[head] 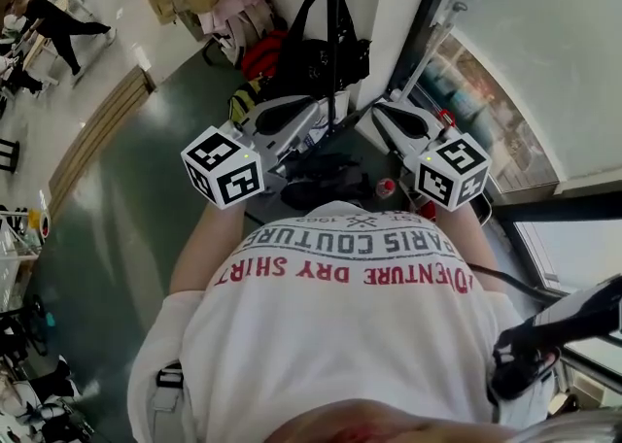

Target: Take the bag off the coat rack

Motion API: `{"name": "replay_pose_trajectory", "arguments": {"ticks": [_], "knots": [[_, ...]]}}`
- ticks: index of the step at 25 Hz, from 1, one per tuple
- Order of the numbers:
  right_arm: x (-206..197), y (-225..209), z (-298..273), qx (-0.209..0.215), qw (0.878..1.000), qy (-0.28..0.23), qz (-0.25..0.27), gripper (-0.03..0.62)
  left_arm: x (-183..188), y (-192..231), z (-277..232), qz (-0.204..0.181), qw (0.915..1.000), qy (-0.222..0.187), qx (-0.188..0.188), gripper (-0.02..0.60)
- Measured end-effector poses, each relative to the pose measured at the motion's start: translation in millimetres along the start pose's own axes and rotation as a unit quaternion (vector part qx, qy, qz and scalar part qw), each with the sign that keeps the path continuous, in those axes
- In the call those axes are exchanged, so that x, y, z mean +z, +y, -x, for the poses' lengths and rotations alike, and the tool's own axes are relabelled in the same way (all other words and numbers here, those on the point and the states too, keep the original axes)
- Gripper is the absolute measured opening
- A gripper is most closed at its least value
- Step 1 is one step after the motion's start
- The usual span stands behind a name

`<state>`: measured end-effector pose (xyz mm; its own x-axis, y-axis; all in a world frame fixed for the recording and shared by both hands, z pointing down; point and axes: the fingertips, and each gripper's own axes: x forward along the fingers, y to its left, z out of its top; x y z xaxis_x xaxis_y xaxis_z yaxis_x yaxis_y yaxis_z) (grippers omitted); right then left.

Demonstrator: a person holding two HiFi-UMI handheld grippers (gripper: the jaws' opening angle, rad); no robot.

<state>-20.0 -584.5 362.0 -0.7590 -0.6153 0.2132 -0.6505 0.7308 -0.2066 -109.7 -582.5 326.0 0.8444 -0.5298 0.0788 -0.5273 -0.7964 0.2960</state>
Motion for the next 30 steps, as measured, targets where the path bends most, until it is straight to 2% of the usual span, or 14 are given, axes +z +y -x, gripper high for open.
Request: {"name": "replay_pose_trajectory", "arguments": {"ticks": [4, 6, 8, 13, 17, 20, 25, 30], "knots": [[0, -18, -3, -0.001, 1.0, 0.005, -0.002, 0.002, 11, 19, -15, -0.02, 0.9996, 0.0, 0.018, 0.045], [2, -27, -4, 0.001, 1.0, 0.005, -0.003, 0.002, 20, 31, -23, -0.018, 0.9996, -0.002, 0.02, 0.105], [3, -37, -5, 0.001, 1.0, 0.007, -0.005, 0.002, 32, 47, -32, -0.028, 0.999, -0.007, 0.033, 0.139], [5, -68, -13, -0.005, 1.0, 0.012, -0.016, 0.002, 71, 103, -57, -0.037, 0.9965, -0.024, 0.07, 0.181], [7, -87, -18, -0.008, 1.0, 0.015, -0.019, 0.002, 94, 146, -83, -0.073, 0.9924, -0.005, 0.099, 0.212], [5, -101, -18, -0.015, 0.999, 0.023, -0.023, 0.002, 93, 177, -108, -0.077, 0.9903, 0.031, 0.112, 0.236], [2, -125, -20, -0.025, 0.999, 0.031, -0.032, 0.002, 66, 217, -134, -0.077, 0.9863, 0.08, 0.122, 0.236], [-7, -140, -25, -0.027, 0.998, 0.046, -0.041, 0.002, 54, 233, -147, -0.08, 0.9864, 0.091, 0.112, 0.236]]}}
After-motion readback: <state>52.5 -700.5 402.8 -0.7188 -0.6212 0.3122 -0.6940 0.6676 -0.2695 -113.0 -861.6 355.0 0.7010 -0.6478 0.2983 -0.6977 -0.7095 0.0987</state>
